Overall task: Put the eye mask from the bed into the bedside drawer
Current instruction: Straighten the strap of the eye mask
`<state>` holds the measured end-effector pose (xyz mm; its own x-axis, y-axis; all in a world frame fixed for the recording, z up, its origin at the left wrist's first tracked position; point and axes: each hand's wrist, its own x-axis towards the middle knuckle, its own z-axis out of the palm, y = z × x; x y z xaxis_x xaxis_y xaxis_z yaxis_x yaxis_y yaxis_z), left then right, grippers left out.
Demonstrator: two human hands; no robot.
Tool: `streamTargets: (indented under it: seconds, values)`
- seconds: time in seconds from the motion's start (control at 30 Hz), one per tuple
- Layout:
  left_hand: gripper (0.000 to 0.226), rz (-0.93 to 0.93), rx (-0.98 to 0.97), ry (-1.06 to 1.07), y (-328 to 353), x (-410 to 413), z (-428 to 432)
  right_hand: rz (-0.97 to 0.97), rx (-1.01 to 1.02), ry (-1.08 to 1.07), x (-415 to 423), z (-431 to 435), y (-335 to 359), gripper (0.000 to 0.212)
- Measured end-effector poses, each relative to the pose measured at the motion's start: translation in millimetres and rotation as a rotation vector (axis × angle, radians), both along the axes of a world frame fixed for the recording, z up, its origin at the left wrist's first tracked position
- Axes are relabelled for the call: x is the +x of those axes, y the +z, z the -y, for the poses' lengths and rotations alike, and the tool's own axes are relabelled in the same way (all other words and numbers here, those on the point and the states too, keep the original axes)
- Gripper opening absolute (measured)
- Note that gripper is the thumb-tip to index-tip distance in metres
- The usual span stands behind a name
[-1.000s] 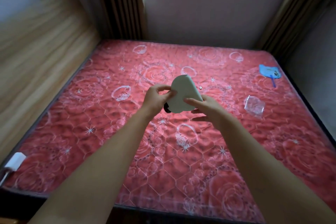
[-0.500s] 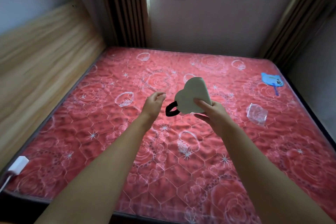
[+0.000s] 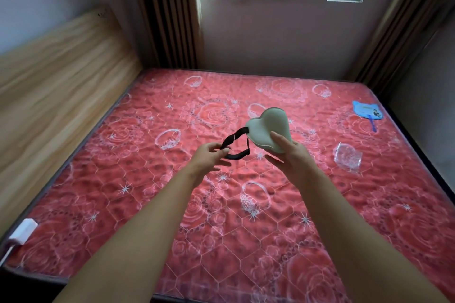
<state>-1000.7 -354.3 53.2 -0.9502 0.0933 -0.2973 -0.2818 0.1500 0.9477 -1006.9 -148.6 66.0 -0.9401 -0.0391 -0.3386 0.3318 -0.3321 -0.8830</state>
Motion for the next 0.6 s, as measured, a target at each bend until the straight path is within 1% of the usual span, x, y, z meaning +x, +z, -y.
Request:
streamTargets:
  seconds: [0.07, 0.23, 0.37, 0.4, 0.53, 0.6]
  values:
    - [0.023, -0.024, 0.067, 0.033, 1, -1, 3, 0.01, 0.006, -0.028, -1, -1, 0, 0.022]
    - [0.017, -0.083, 0.155, 0.04, 5, -1, 13, 0.03, 0.072, -0.081, -3, -4, 0, 0.018]
    - [0.038, -0.093, 0.209, 0.113, 6, -1, 17, 0.057, 0.074, -0.093, -3, -3, -2, 0.013]
    - [0.039, -0.095, 0.22, 0.129, 6, -1, 18, 0.06, 0.069, -0.1, -3, -3, -3, 0.013]
    - [0.027, -0.107, 0.23, 0.14, 5, 0, 22, 0.064, 0.056, -0.116, -1, -3, -4, 0.012]
    - [0.026, -0.117, 0.218, 0.14, 4, -1, 23, 0.065, 0.052, -0.118, 0, -2, -3, 0.011]
